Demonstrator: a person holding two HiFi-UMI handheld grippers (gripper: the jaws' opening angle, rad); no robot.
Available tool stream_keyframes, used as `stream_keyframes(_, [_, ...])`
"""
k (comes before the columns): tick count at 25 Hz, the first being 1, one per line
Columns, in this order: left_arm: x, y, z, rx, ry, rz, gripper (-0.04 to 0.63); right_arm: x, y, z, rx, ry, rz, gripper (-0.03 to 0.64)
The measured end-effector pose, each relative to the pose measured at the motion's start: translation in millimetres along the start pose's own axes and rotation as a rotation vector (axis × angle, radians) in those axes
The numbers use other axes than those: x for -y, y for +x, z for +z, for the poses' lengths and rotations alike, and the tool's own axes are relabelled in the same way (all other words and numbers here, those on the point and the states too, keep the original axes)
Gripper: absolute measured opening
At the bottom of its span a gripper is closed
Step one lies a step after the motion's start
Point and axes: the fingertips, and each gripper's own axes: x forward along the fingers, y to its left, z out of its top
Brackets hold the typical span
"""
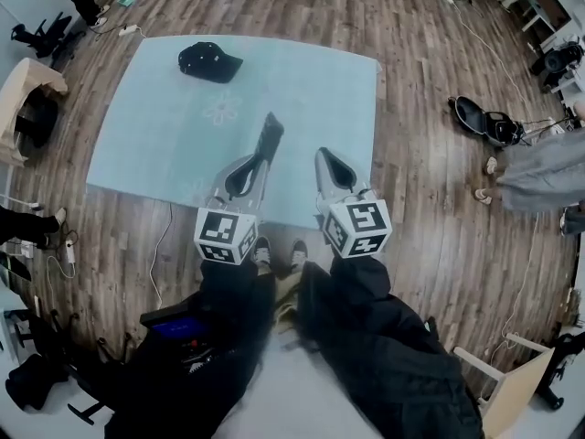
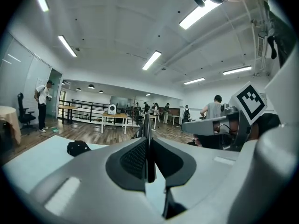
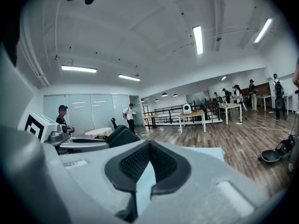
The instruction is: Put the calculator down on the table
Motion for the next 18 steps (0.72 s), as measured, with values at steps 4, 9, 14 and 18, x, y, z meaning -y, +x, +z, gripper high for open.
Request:
stream_keyframes(4, [-15.1,4.1,-18.8,-0.054,-0.009,-0.005,0.041,-0.8,16.3,-26.2,-0.066,0.025,-0.014,-0.002])
stream_keyframes(9, [-24.5,18.4,-48.1,-0.132,-0.012,-0.010,0.041,10.8,29.7,-59.9,-0.154,0.055,-0.032,-0.002])
stream_keyframes(14, [-31.3,36.1,-91.5,-0.240,-0.005,-0.016,0.041,22.7,41.3,-95.2,-0.246,0.092,-0.040,-0.002])
stream_keyframes(18, [-36.6,48.4,-127.3,-0.327,-0.018,-0.016,0.041,29.1,51.6,-129.0,-0.326,0.128,-0.042,-0.002])
